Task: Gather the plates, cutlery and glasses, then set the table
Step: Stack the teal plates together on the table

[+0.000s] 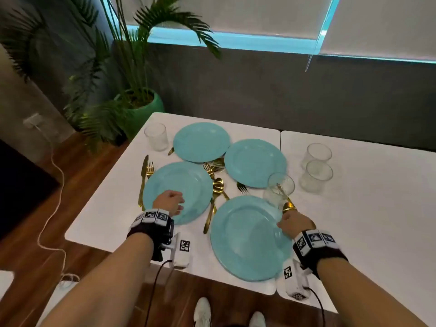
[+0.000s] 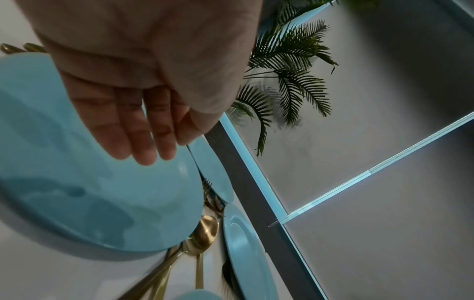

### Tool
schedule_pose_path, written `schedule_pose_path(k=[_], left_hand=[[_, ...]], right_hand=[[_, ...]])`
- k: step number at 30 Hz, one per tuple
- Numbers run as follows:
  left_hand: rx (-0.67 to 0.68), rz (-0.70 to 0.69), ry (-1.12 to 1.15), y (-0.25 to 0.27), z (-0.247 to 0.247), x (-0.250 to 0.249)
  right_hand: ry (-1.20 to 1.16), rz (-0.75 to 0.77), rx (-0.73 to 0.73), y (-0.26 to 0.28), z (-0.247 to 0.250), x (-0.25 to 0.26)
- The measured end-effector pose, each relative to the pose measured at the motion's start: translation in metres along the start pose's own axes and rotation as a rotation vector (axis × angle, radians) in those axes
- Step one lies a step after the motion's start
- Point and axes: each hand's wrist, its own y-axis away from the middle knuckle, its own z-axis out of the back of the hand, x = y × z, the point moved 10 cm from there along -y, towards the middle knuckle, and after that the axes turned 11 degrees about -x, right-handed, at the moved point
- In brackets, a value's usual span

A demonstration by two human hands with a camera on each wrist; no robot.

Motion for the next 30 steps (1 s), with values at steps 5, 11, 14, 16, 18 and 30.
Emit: schedule_pose_path(k=[5,11,14,16,18,30], left_hand=[[-0.145,-0.023,-0.156,-0.020,0.018,0.005],[-0.288,0.071,-0.456,-0.018,0.053,0.019],[-0.280,0.164,-0.556,-0.013,0.059,0.035],[-0.227,0.151,-0.669,-0.008,0.056,0.036],[-0.192,0.118,-0.744,-0.004,0.050,0.034],[-0.034,0.035,-0.859,-0.023,0.032,0.050]], right_hand=[[0.053,0.014,-0.058,0.003,0.008,0.007],[0.088,-0.034,-0.050,0.009,0.011,0.014],[0.079,-0.061,-0.038,0.007,0.007,0.013],[0.072,-0.075,-0.023,0.006,0.008,0.011],[0.076,-0.088,0.007,0.007,0.007,0.009],[-0.438,-0.051,0.175,0.006,0.020,0.032]])
